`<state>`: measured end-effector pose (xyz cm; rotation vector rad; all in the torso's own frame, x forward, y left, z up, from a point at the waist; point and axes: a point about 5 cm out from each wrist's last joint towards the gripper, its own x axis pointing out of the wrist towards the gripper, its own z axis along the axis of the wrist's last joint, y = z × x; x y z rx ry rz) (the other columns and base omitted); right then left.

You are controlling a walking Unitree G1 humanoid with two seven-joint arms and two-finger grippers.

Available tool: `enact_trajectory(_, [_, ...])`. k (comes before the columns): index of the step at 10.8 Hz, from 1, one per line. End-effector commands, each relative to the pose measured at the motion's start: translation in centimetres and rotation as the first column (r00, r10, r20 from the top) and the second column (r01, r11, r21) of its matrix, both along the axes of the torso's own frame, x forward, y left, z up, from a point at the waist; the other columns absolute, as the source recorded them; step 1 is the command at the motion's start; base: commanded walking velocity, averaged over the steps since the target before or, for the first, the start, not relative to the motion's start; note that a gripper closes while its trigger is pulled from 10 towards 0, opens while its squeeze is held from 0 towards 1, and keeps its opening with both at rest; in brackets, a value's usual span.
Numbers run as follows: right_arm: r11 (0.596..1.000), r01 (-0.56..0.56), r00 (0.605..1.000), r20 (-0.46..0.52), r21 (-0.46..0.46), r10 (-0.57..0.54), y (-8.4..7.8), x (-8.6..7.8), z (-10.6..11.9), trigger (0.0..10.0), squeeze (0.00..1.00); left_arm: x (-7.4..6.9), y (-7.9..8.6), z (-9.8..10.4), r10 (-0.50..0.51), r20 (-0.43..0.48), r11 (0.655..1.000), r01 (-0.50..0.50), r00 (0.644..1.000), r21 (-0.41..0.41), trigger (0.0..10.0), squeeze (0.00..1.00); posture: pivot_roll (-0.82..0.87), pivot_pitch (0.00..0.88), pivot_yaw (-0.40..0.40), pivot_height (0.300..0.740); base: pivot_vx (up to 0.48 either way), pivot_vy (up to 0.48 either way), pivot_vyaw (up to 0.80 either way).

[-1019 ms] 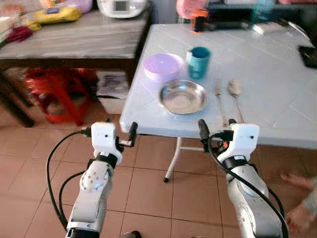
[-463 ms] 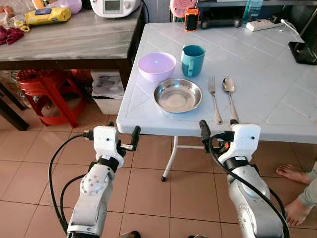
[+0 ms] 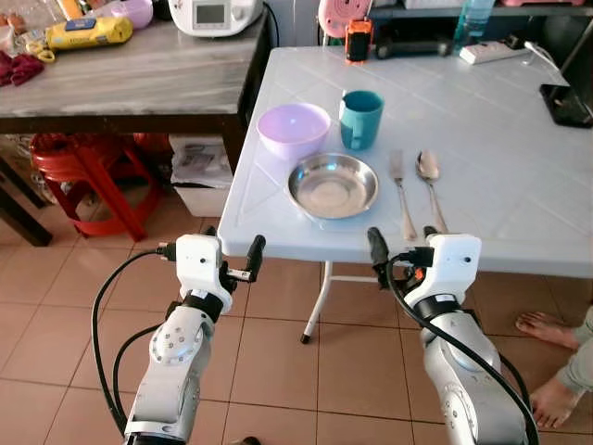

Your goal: Setting the table

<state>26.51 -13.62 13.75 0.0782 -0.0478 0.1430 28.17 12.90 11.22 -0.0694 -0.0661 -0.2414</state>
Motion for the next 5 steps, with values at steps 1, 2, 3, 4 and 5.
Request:
enact_trajectory(1, [1.000, -0.022, 1.000, 0.002, 0.015, 0.022, 0.51, -0.11, 0.21, 10.0, 0.00, -0.07, 0.35, 0.13, -0.002, 0.004, 1.000, 0.001, 1.000, 0.008, 10.0, 0.00, -0.03, 0.124, 0.073, 0.740, 0.270, 0.000, 0.00])
enact_trajectory(2, [0.999, -0.033, 0.999, -0.004, 0.042, 0.033, 0.66, -0.14, 0.15, 10.0, 0.00, -0.06, 0.35, 0.16, -0.003, 0.005, 1.000, 0.003, 1.000, 0.009, 10.0, 0.00, -0.03, 0.124, 0.073, 0.740, 0.270, 0.000, 0.00])
enact_trajectory(3, [0.999, -0.038, 0.999, -0.006, 0.036, 0.038, 0.67, -0.17, 0.13, 10.0, 0.00, -0.08, 0.35, 0.15, -0.004, 0.004, 1.000, 0.004, 1.000, 0.009, 10.0, 0.00, -0.03, 0.123, 0.076, 0.740, 0.270, 0.000, 0.00])
enact_trajectory(4, [0.999, -0.040, 0.999, -0.012, 0.024, 0.040, 0.72, -0.16, 0.08, 10.0, 0.00, -0.10, 0.31, 0.16, -0.006, 0.003, 1.000, 0.006, 1.000, 0.010, 10.0, 0.00, -0.03, 0.124, 0.075, 0.740, 0.266, 0.000, 0.00])
enact_trajectory(5, [0.999, -0.044, 0.999, -0.004, 0.009, 0.044, 0.91, -0.18, 0.17, 10.0, 0.00, -0.12, 0.33, 0.14, -0.006, 0.002, 1.000, 0.006, 1.000, 0.011, 10.0, 0.00, -0.03, 0.125, 0.076, 0.740, 0.266, 0.000, 0.00])
